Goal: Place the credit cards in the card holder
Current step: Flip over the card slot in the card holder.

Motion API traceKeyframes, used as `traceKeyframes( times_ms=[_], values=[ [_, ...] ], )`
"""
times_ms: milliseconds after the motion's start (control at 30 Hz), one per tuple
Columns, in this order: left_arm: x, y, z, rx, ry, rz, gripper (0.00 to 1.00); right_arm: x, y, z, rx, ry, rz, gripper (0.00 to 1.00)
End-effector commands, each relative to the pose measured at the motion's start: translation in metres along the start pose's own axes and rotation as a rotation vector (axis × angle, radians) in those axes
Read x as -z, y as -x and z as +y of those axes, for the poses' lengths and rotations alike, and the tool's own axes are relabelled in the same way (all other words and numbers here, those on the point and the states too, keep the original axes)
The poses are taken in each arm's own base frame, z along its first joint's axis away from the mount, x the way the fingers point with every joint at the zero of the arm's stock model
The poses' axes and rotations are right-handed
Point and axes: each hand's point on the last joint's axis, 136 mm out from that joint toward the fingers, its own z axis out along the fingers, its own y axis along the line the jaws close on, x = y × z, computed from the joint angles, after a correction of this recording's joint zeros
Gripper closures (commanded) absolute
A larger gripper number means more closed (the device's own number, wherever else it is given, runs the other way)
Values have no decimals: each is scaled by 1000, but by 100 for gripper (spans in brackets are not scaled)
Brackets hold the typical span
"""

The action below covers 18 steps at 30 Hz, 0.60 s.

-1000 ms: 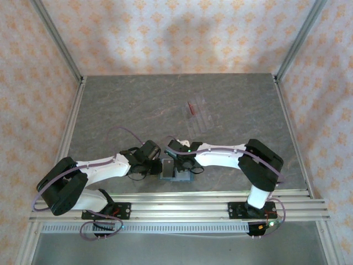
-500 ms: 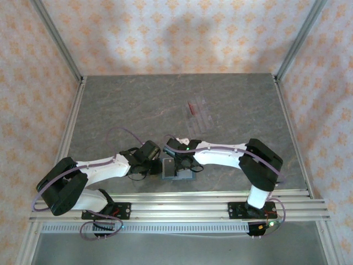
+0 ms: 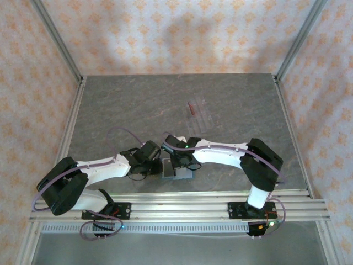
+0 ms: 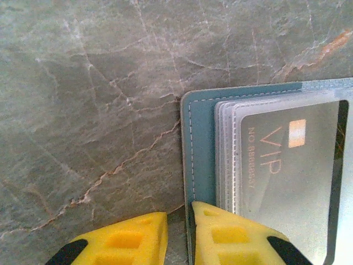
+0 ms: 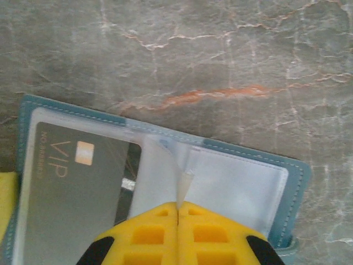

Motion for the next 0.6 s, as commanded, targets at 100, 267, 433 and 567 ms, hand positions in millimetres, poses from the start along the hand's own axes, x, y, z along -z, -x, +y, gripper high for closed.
traceKeyframes(
  times_ms=[100, 267, 433, 567],
  values=[
    [-15, -20, 13, 12, 40, 48, 81, 10, 8, 29, -35, 140, 1, 79],
    [-14, -20, 12, 22, 35, 44, 81, 13, 14, 37, -97, 226, 3, 66],
    [-12, -19, 13, 27, 36, 38, 81, 12, 18, 48, -158, 348, 27, 65],
    [-9, -19, 14, 31, 36, 32, 81, 10, 20, 52, -199, 415, 42, 65]
  ],
)
